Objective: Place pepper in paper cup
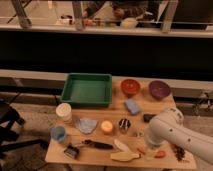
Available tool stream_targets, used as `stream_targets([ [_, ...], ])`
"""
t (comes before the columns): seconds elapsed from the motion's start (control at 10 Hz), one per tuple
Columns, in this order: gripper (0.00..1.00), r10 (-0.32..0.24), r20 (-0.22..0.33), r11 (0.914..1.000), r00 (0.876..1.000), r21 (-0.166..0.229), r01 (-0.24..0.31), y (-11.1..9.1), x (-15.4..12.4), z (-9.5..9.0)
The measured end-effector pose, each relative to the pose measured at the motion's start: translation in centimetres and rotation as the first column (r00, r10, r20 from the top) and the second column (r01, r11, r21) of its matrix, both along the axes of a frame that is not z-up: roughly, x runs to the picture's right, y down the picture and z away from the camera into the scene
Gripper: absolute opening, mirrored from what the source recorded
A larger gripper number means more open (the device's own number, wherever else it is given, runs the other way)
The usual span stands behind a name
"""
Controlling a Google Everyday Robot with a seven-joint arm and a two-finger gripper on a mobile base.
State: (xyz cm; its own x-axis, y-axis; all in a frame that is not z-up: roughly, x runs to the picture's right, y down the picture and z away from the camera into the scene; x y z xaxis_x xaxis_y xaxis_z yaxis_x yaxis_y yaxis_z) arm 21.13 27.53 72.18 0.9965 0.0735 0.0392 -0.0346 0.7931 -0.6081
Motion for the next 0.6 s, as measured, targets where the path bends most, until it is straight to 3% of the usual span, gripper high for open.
stream_targets([
  [0.3, 0.8, 0.018, 0.008, 0.9998, 1.0, -0.002, -0.018, 0.6, 1.1, 0.7],
  [0.6, 0.8, 0.003, 0.025, 0.9999, 1.0, -0.014, -0.002, 2.4, 1.4, -0.1],
])
